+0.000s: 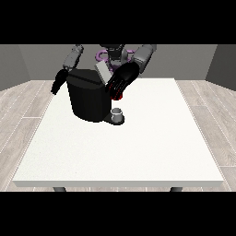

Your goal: Insert the coffee pod into the coffee machine and close the lid

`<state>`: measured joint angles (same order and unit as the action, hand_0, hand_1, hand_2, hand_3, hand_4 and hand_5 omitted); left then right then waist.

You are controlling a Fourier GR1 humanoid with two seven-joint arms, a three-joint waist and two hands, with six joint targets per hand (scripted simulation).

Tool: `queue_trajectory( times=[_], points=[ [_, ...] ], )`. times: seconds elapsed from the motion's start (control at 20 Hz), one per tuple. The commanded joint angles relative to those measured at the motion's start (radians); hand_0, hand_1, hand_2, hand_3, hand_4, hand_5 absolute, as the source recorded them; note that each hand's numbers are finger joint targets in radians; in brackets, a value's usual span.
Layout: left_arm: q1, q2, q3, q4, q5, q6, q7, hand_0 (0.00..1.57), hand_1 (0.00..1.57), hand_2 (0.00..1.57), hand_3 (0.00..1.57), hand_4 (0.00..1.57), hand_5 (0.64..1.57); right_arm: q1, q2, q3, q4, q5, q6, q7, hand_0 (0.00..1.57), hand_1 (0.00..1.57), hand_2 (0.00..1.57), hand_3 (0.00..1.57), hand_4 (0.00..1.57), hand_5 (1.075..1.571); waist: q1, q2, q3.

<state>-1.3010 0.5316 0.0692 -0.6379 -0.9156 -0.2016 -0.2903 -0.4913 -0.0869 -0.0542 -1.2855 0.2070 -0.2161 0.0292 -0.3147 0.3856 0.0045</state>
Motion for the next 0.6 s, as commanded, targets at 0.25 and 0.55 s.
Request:
queue_trajectory(
  times=[0.25, 0.55],
  points=[
    [0.049, -0.061, 0.000, -0.018, 0.011, -0.047, 0.064, 0.00, 0.00, 0.00, 0.06, 0.00, 1.571, 0.071, 0.004, -0.064, 0.114, -0.047, -0.004, -0.075, 0.00, 0.00, 0.00, 0.00, 0.15, 1.571, 0.107, -0.117, -0.0035],
    [0.209, -0.205, -0.021, -0.054, 0.043, -0.054, 0.087, 0.00, 0.00, 0.18, 0.00, 0.00, 1.571, 0.141, -0.052, -0.135, 0.198, -0.093, 0.032, -0.067, 0.00, 0.00, 0.00, 0.00, 0.00, 1.571, 0.196, -0.265, -0.0041]
  ],
)
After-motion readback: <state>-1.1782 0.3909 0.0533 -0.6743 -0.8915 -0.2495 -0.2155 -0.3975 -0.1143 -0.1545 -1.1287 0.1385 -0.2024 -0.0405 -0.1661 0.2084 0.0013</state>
